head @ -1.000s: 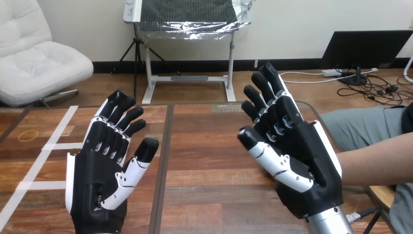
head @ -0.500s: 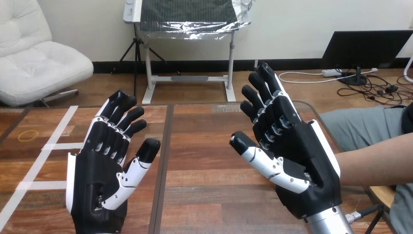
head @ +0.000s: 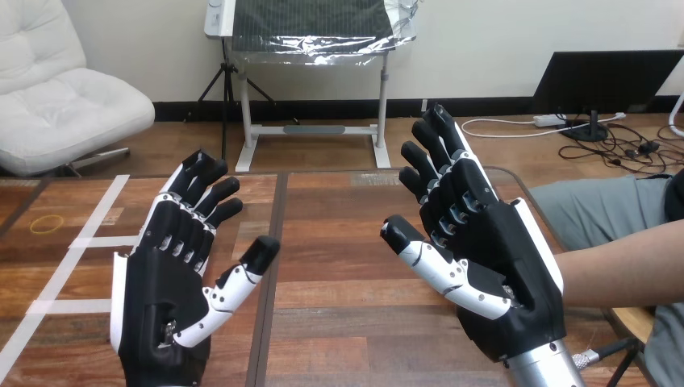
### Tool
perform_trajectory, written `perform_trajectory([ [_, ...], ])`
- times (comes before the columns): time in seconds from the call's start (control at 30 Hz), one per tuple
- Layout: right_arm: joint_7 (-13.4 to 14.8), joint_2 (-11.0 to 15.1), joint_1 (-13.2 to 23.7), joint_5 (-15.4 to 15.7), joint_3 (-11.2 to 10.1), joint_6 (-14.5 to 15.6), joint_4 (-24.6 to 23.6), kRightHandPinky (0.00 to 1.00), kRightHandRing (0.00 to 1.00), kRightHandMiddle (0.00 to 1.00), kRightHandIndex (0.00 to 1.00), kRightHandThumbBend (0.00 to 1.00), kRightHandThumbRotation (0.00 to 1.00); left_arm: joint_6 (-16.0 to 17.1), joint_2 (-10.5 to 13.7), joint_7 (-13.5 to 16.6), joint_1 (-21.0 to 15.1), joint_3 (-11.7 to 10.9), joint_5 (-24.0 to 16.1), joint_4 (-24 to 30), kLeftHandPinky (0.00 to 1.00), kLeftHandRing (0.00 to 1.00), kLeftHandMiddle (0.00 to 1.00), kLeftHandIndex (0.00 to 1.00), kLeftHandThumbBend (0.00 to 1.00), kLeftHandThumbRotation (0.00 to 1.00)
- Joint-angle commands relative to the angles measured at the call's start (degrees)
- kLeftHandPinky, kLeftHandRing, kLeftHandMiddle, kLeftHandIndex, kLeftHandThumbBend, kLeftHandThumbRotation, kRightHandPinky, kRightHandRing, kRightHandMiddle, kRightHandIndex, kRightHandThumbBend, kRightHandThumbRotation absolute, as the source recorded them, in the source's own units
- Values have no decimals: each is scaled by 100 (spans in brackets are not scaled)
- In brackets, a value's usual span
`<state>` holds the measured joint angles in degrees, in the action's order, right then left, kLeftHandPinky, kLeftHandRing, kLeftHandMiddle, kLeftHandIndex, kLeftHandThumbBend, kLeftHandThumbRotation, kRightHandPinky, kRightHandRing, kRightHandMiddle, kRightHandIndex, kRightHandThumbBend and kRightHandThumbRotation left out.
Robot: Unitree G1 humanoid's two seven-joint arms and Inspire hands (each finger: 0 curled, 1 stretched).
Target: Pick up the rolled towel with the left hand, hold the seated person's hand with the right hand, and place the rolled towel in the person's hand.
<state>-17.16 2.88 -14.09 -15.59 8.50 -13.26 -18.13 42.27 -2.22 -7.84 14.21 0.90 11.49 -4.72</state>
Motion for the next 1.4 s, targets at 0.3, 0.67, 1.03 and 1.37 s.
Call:
perform_trajectory([
  [0.3, 39, -4, 178, 16, -64, -61, -312, 100, 100, 100, 100, 47, 0, 148, -41, 330, 35, -198, -675, 167, 80, 84, 86, 84, 80, 11],
  [0.67, 85, -21, 171, 18, -75, -30, -339, 100, 100, 100, 100, 46, 0, -196, -8, 2251, 12, -1014, -3737, 584, 85, 88, 89, 88, 84, 32],
  [1.03, 129, -19, 162, 87, -85, -19, -348, 100, 100, 100, 100, 48, 0, -1351, 165, 3736, -89, -1098, -5682, 956, 90, 94, 95, 94, 85, 50],
  [1.37, 185, 21, 155, 271, -87, -49, -352, 100, 100, 100, 100, 51, 0, -2347, 353, 4487, -324, -982, -6610, 1004, 89, 97, 99, 99, 83, 60],
])
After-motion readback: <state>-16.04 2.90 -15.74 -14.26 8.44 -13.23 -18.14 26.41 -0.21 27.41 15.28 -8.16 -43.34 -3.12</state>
